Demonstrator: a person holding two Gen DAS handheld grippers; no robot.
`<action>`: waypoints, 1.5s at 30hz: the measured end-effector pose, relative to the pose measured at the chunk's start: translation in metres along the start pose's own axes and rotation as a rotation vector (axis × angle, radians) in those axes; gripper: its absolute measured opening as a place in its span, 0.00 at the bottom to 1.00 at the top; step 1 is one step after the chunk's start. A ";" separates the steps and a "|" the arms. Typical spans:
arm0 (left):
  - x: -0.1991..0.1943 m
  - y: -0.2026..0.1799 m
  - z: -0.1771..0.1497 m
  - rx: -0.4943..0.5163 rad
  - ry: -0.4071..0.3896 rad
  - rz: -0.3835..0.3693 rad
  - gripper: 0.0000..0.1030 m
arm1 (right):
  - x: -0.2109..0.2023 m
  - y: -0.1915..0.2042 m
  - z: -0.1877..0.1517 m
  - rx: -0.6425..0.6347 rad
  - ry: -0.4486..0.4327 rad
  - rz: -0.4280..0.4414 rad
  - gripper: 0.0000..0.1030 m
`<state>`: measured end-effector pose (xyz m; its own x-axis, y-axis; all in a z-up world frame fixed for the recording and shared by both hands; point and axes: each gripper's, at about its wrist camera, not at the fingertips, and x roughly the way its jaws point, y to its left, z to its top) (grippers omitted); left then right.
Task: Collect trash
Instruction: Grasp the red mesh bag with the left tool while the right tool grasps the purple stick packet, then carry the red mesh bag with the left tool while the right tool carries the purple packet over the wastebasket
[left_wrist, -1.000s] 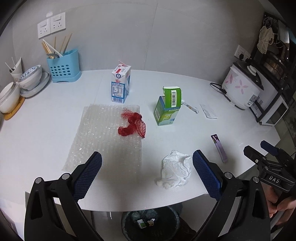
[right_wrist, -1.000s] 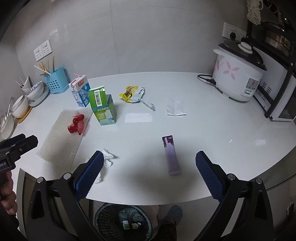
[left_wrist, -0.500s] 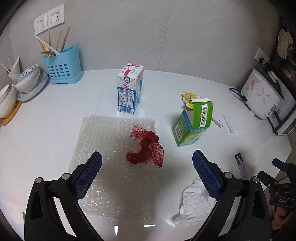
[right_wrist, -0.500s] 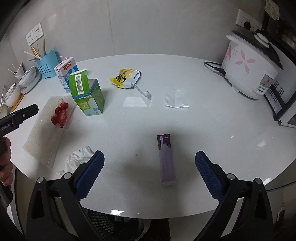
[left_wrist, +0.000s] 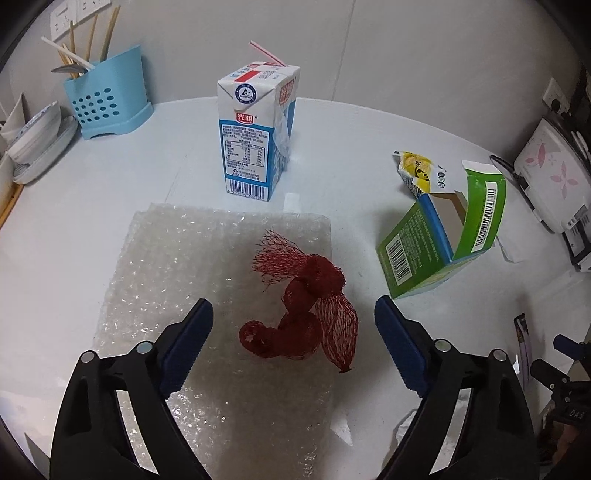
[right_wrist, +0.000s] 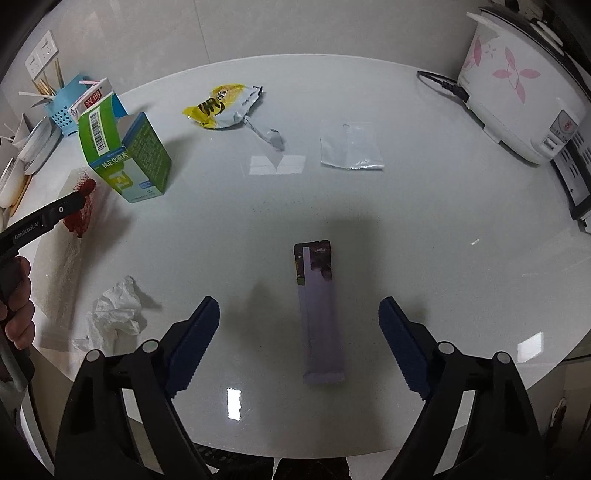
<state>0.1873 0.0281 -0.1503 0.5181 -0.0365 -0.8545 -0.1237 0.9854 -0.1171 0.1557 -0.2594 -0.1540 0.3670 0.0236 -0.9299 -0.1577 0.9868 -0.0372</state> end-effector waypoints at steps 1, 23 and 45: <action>0.002 0.000 0.001 -0.002 0.005 -0.005 0.78 | 0.002 -0.001 0.000 0.003 0.005 0.000 0.80; 0.003 -0.013 0.004 0.044 0.071 0.033 0.15 | 0.030 -0.011 0.007 0.048 0.124 0.004 0.16; -0.049 -0.022 -0.010 0.051 0.038 0.014 0.14 | -0.005 -0.002 -0.004 0.051 0.056 0.013 0.13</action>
<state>0.1560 0.0064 -0.1111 0.4838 -0.0276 -0.8747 -0.0869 0.9930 -0.0794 0.1509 -0.2618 -0.1510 0.3128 0.0287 -0.9494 -0.1145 0.9934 -0.0077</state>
